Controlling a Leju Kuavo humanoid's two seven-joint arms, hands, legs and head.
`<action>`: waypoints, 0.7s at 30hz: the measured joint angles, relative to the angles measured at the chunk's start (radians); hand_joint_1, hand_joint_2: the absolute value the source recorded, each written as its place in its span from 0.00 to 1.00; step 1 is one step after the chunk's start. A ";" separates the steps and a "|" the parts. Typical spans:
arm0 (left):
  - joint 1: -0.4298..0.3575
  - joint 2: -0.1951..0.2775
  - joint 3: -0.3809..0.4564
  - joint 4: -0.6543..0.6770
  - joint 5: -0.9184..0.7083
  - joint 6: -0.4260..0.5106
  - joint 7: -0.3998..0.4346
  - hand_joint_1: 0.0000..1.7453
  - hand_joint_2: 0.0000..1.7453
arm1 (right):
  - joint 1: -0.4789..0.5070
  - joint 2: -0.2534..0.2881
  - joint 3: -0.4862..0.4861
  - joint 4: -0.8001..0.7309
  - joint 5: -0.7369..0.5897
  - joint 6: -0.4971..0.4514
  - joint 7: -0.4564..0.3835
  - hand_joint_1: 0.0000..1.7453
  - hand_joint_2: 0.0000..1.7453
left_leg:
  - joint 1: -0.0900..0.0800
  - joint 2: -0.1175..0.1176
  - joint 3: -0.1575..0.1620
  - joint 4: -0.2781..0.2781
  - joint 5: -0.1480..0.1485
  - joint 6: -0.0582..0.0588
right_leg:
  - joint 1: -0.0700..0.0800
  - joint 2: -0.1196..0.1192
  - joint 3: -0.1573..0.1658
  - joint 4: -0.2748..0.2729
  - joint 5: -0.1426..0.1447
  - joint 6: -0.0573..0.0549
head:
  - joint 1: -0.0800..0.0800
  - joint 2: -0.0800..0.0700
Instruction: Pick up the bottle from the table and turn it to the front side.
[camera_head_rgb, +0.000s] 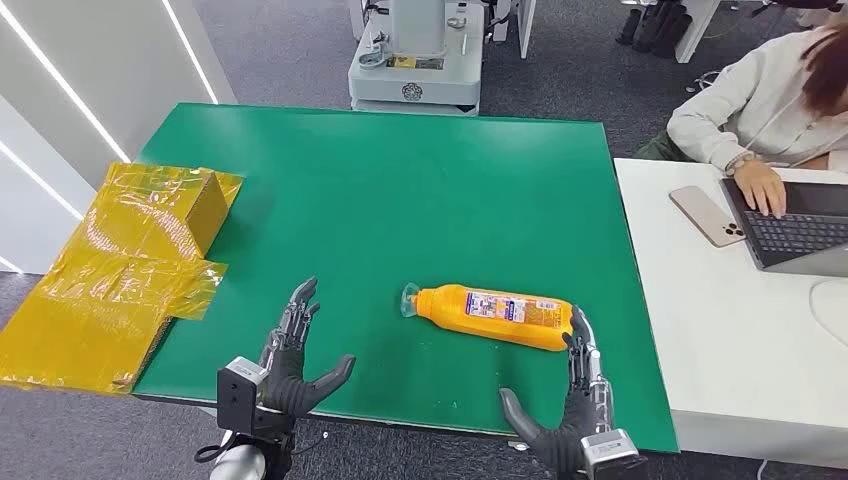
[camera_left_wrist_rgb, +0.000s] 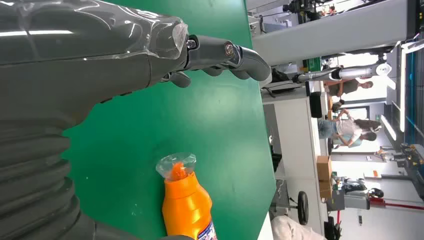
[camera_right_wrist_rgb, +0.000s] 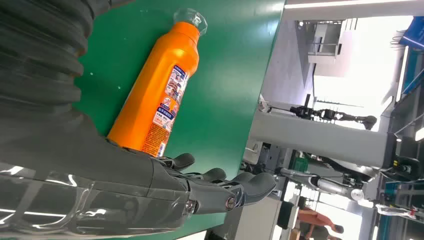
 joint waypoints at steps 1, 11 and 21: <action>0.000 -0.001 0.000 0.000 0.000 0.000 0.000 0.00 1.00 | 0.000 0.000 0.000 0.000 0.001 0.000 0.001 0.00 1.00 | 0.000 0.000 0.000 0.000 0.000 0.000 | 0.000 0.000 0.000 0.000 0.000 0.000 | 0.000 0.000; -0.002 -0.005 0.000 0.000 0.001 0.000 0.000 0.00 1.00 | 0.000 0.000 0.000 0.000 0.012 0.003 0.009 0.00 1.00 | 0.000 0.000 0.000 0.000 0.000 0.000 | 0.000 0.000 0.000 0.000 0.000 0.000 | 0.000 0.000; -0.019 -0.009 -0.001 0.002 0.003 -0.014 0.000 0.00 1.00 | -0.013 -0.010 -0.002 0.002 0.187 -0.023 0.074 0.00 1.00 | 0.000 0.000 0.000 0.000 0.000 0.000 | 0.000 0.000 0.000 0.000 0.000 0.000 | 0.000 0.000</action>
